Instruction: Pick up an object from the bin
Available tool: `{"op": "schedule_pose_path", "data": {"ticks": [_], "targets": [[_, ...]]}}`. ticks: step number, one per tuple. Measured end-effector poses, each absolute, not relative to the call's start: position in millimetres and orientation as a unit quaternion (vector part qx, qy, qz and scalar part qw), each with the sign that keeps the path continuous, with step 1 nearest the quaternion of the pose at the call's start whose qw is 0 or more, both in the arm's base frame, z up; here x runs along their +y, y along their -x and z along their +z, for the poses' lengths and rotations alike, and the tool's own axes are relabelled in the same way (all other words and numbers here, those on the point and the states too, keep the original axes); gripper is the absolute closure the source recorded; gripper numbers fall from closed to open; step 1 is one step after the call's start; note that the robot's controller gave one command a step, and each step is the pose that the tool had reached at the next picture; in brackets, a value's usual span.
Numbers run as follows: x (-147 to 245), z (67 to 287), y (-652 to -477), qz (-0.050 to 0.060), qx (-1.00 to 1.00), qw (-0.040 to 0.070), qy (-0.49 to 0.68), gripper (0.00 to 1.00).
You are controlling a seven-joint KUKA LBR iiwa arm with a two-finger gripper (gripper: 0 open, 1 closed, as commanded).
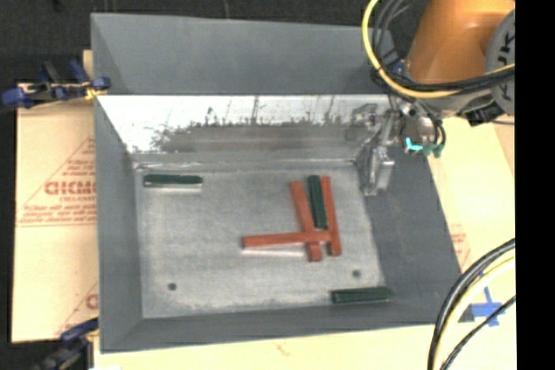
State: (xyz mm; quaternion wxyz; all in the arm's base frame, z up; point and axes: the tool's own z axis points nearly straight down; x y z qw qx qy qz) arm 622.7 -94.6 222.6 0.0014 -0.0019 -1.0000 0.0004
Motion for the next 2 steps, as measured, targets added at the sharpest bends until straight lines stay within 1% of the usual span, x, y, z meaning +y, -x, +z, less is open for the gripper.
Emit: {"op": "schedule_pose_path", "data": {"ticks": [1, 2], "targets": [[-94.4, 227.6, -624.2, 0.001, -1.0, -0.003, 0.001, 0.0], [-89.0, 179.7, -612.6, 0.001, -1.0, -0.006, 0.015, 0.0]]}}
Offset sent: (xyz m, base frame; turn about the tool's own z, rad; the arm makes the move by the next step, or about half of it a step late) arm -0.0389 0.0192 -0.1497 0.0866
